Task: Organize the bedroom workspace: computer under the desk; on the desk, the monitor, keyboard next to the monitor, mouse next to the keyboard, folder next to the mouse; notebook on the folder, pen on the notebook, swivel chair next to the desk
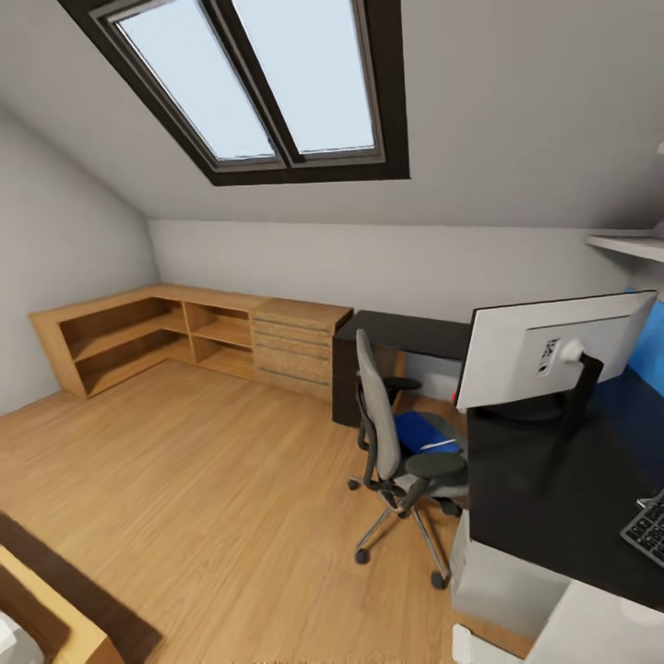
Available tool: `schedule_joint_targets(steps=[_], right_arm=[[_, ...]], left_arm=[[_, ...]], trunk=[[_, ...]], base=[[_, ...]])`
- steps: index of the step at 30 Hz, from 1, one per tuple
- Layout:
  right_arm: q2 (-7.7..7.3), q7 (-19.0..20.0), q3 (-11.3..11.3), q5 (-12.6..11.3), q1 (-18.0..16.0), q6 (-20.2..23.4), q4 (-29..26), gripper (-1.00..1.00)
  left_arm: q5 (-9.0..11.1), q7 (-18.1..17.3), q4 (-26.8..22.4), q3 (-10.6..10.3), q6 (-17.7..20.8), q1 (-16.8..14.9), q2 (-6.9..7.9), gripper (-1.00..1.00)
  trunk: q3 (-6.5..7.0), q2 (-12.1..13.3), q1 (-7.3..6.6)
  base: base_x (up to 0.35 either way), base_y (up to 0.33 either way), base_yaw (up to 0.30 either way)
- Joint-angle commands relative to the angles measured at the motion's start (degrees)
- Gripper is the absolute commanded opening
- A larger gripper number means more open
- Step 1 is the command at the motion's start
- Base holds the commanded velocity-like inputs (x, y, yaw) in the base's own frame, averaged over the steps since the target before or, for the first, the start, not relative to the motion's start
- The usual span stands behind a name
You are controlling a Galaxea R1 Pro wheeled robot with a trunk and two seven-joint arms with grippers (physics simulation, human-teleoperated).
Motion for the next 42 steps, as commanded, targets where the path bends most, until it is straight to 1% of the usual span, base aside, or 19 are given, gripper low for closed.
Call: schedule_joint_targets(steps=[1,4,7,8,9,13,16,17,18,19,21,25,30,42], right_arm=[[0.01,0.66,-0.28,-0.39,-0.05,-0.07,0.08,1.00],[0.01,0.69,-0.28,-0.29,-0.05,-0.11,0.09,1.00],[0.01,0.71,-0.28,0.60,-0.05,-0.08,0.09,1.00],[0.01,0.71,-0.28,2.60,-0.05,-0.10,0.11,1.00],[0.01,0.71,-0.28,3.62,-0.05,-0.11,0.14,1.00],[0.10,0.70,-0.26,5.57,-0.05,-0.12,0.35,1.00],[0.23,0.71,-0.07,6.19,-0.05,-0.13,0.53,1.00],[0.33,0.68,0.30,6.87,-0.05,-0.14,0.63,1.00],[0.61,0.62,1.54,8.94,-0.05,-0.10,0.76,1.00],[0.94,0.54,2.20,10.33,-0.05,-0.08,1.03,1.00],[1.13,0.50,2.53,11.09,-0.05,-0.11,1.43,1.00],[1.28,0.46,2.75,11.69,-0.05,-0.14,1.84,1.00],[1.30,0.46,2.79,11.76,-0.05,-0.23,1.92,1.00],[1.30,0.51,2.94,11.96,-0.05,-0.42,1.94,1.00]], left_arm=[[-0.03,0.03,0.00,-0.07,-0.15,-0.01,0.02,1.00],[-0.03,0.03,0.00,-0.07,-0.15,-0.01,0.02,1.00],[-0.03,0.03,0.00,-0.07,-0.15,-0.01,0.03,1.00],[-0.03,0.03,0.00,-0.07,-0.15,-0.01,0.03,1.00],[-0.03,0.03,0.00,-0.07,-0.15,-0.01,0.03,1.00],[-0.03,0.03,0.00,-0.07,-0.15,-0.01,0.03,1.00],[-0.03,0.03,0.00,-0.07,-0.15,-0.01,0.03,1.00],[-0.03,0.03,0.00,-0.07,-0.15,-0.01,0.03,1.00],[-0.03,0.03,0.00,-0.07,-0.15,-0.01,0.03,1.00],[-0.03,0.03,0.00,-0.07,-0.15,-0.01,0.03,1.00],[-0.03,0.03,0.00,-0.07,-0.15,-0.01,0.03,1.00],[-0.03,0.03,0.00,-0.07,-0.15,-0.01,0.03,1.00],[-0.03,0.03,0.00,-0.07,-0.15,-0.01,0.03,1.00],[-0.03,0.03,0.00,-0.07,-0.15,-0.01,0.03,1.00]], trunk=[[-0.06,-0.05,-0.02],[-0.06,-0.05,-0.02],[-0.06,-0.05,-0.02],[-0.06,-0.05,-0.02],[-0.06,-0.05,-0.02],[-0.06,-0.05,-0.02],[-0.06,-0.05,-0.02],[-0.06,-0.05,-0.02],[-0.06,-0.05,-0.02],[-0.06,-0.05,-0.02],[-0.06,-0.05,-0.02],[-0.06,-0.05,-0.02],[-0.06,-0.05,-0.02],[-0.06,-0.05,-0.02]], base=[[-0.251,0.202,-0.299],[-0.260,0.205,-0.299],[-0.266,0.206,-0.300],[-0.269,0.211,-0.300],[-0.267,0.217,-0.300],[-0.212,0.188,-0.300],[-0.087,0.082,-0.300],[-0.044,0.042,-0.300],[-0.018,0.017,-0.300],[-0.009,0.009,-0.300],[-0.006,0.006,-0.300],[-0.002,0.002,-0.300],[0.000,0.050,-0.300],[0.000,0.307,-0.300]])
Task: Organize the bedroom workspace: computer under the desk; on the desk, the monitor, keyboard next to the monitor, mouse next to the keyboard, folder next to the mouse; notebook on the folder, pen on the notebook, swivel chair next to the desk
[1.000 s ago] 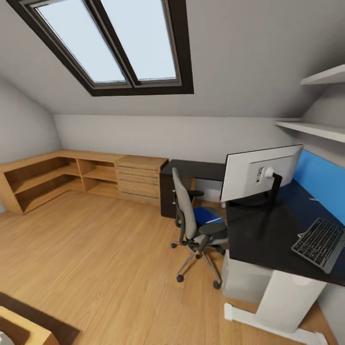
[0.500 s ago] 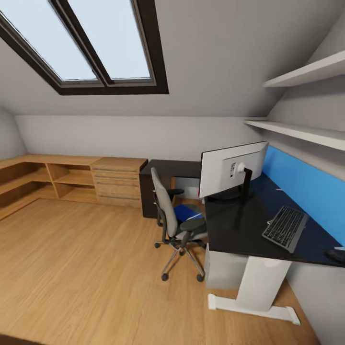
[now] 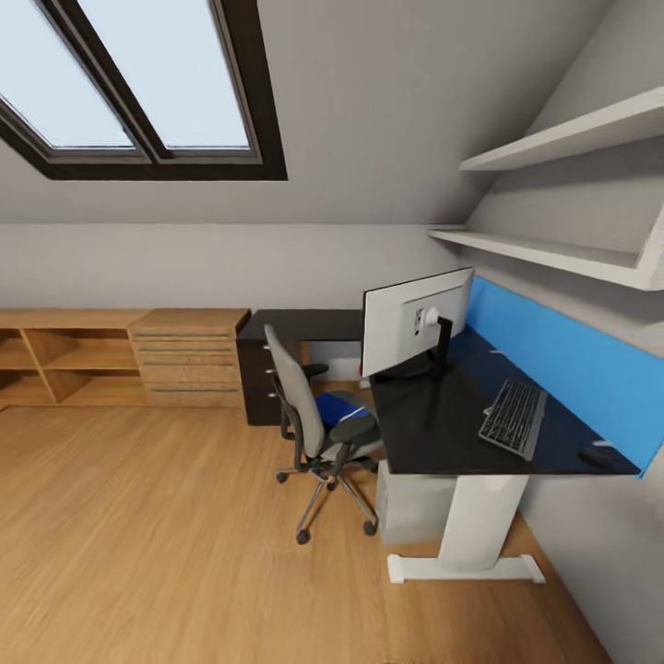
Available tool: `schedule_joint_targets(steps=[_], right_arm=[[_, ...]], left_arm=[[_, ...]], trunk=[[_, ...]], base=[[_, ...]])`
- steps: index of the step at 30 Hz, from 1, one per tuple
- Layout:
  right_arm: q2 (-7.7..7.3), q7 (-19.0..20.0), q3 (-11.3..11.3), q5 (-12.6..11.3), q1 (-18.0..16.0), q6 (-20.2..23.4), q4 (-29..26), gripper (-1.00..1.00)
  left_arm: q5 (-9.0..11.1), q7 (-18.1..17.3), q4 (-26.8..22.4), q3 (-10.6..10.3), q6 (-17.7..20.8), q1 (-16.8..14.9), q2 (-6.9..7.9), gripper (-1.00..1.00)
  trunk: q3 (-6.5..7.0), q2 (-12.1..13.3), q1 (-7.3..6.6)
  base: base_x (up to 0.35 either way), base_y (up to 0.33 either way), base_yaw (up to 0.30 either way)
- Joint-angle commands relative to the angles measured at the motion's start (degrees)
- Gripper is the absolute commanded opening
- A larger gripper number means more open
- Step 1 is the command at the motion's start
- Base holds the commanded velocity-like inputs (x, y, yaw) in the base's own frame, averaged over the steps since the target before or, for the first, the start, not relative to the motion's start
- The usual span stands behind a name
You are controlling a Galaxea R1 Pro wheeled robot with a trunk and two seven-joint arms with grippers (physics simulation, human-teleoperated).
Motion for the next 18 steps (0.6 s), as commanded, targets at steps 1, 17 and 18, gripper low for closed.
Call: schedule_joint_targets(steps=[1,17,18], right_arm=[[0.01,0.08,-0.31,0.56,-0.05,-0.21,0.04,1.00],[-0.14,-0.16,-0.71,0.22,-0.05,0.00,-0.11,1.00],[-0.21,-0.18,-0.75,0.27,-0.05,0.01,-0.21,1.00]], left_arm=[[-0.03,0.03,-0.01,-0.07,-0.15,-0.01,0.01,1.00],[-0.46,-0.04,-0.01,-0.54,0.14,-0.01,-0.41,1.00],[-0.56,-0.05,-0.01,-0.57,0.21,-0.01,-0.40,1.00]], trunk=[[-0.06,-0.04,0.00],[-0.28,-0.04,0.00],[-0.32,-0.04,0.00]], base=[[0.000,0.326,-0.300],[0.000,0.218,-0.206],[0.000,0.248,-0.093]])
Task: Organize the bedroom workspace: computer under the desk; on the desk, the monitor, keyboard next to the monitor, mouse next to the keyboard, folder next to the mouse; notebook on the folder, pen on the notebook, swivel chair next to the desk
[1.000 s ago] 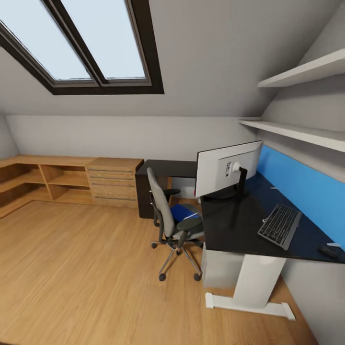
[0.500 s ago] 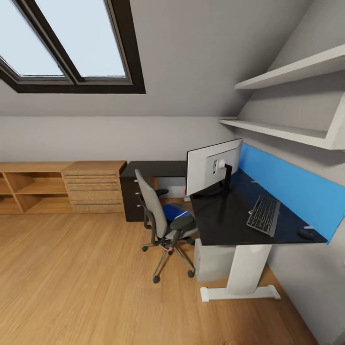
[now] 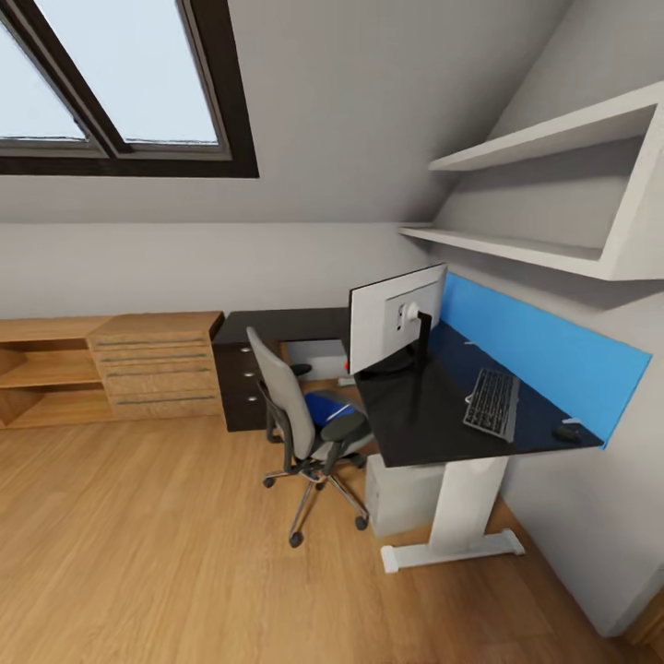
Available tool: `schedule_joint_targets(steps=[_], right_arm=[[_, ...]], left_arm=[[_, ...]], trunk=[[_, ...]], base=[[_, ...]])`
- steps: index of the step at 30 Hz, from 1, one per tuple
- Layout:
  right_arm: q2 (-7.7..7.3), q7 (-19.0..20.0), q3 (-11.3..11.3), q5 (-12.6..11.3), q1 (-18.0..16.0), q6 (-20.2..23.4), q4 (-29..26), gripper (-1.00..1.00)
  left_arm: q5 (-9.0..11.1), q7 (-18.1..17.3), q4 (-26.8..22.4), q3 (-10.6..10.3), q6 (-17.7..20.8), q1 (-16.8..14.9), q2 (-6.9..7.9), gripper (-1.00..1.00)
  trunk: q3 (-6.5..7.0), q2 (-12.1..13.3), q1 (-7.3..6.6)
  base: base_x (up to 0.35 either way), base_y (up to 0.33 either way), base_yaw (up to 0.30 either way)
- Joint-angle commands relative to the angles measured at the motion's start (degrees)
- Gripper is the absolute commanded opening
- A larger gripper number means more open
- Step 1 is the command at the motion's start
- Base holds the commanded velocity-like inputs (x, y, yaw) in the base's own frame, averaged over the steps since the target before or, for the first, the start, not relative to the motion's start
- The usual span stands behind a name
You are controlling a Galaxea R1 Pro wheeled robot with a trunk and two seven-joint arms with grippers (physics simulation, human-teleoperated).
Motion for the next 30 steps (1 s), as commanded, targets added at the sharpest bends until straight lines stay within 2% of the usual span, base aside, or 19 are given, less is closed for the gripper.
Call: schedule_joint_targets(steps=[1,9,14,16,20,30], right_arm=[[-0.02,0.07,-0.37,0.59,-0.03,-0.21,-0.02,1.00],[-0.12,-0.66,-0.28,0.81,-0.03,0.01,1.16,1.00],[-0.11,-5.51,-0.13,0.86,-0.03,0.20,3.41,1.00],[0.54,-5.06,-0.22,0.59,-0.04,-0.11,3.28,1.00],[1.64,-4.94,-0.25,0.56,-0.03,-0.08,3.35,1.00],[0.93,-4.88,-0.33,0.44,-0.03,-0.11,3.35,1.00]], left_arm=[[-0.12,0.02,-0.02,-0.12,-0.10,-0.01,0.02,1.00],[-0.26,0.05,-0.02,-0.06,-0.05,-0.01,0.22,1.00],[-0.29,0.01,0.08,-0.11,-0.29,-0.01,0.10,1.00],[-0.27,0.26,-0.27,0.19,-0.38,-0.01,-0.55,1.00],[-0.33,0.16,-0.36,0.21,-0.45,-0.01,-0.65,1.00],[-0.35,0.01,-0.37,0.30,-0.41,-0.01,-0.21,1.00]], trunk=[[-0.10,-0.04,0.00],[-0.17,-0.04,0.00],[-0.17,-0.04,0.00],[-0.17,-0.04,0.00],[-0.17,-0.04,0.00],[-1.97,-4.05,2.20]], base=[[0.000,0.252,-0.080],[0.000,0.105,-0.020],[0.000,0.007,-0.001],[0.000,0.000,0.000],[0.000,0.000,0.000],[0.000,0.000,0.000]])
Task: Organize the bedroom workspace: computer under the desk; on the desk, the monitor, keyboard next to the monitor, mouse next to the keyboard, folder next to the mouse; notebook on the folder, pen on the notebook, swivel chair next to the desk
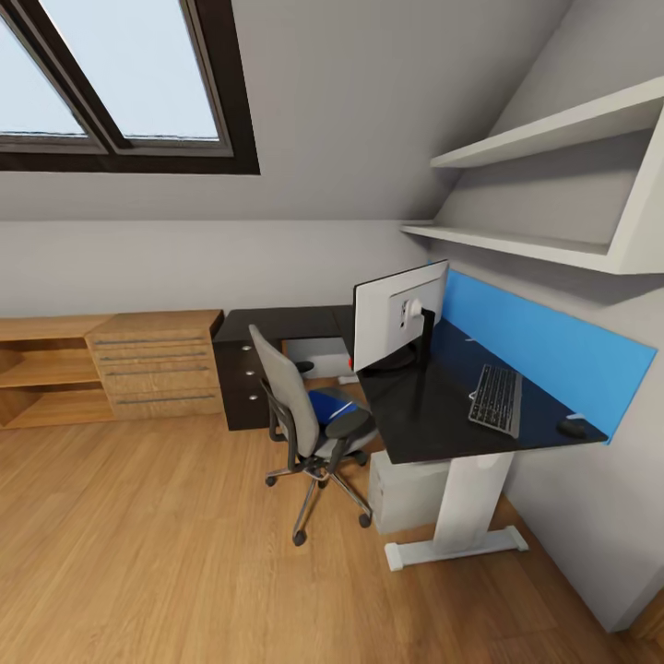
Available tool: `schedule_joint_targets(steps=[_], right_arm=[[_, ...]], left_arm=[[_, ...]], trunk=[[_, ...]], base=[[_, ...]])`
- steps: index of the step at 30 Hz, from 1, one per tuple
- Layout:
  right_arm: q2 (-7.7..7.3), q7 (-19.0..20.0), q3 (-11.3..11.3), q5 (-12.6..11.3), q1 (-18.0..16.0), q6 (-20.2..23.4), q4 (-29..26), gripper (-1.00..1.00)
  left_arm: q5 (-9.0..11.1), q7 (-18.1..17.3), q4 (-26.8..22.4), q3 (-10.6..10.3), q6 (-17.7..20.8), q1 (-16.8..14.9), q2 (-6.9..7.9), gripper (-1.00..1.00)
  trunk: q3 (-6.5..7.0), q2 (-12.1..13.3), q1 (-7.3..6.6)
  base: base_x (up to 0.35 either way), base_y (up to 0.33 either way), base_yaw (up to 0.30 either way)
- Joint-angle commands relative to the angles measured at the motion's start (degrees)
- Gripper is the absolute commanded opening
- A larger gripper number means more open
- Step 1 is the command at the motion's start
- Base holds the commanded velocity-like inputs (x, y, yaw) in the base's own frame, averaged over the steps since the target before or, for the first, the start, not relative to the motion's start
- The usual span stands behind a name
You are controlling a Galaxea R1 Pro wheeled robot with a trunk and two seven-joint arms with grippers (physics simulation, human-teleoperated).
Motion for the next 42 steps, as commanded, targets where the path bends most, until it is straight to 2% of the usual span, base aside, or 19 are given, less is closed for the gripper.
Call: schedule_joint_targets(steps=[1,14,42], right_arm=[[0.00,0.07,-0.37,0.56,-0.03,-0.19,0.02,1.00],[-0.06,0.03,-0.34,0.62,-0.03,-0.14,0.02,1.00],[0.01,-0.14,-0.34,0.65,-0.03,-0.14,0.08,1.00]], left_arm=[[-0.11,0.04,-0.02,-0.07,-0.11,-0.01,0.01,1.00],[-0.16,0.24,0.03,-0.05,1.41,-0.01,0.23,1.00],[-0.27,0.19,0.05,-0.16,1.07,-0.01,0.22,1.00]], trunk=[[-0.24,-0.45,0.23],[-2.58,-5.67,3.08],[-7.60,-16.90,9.23]], base=[[0.000,0.000,0.000],[0.000,0.000,0.000],[0.000,0.000,0.007]])
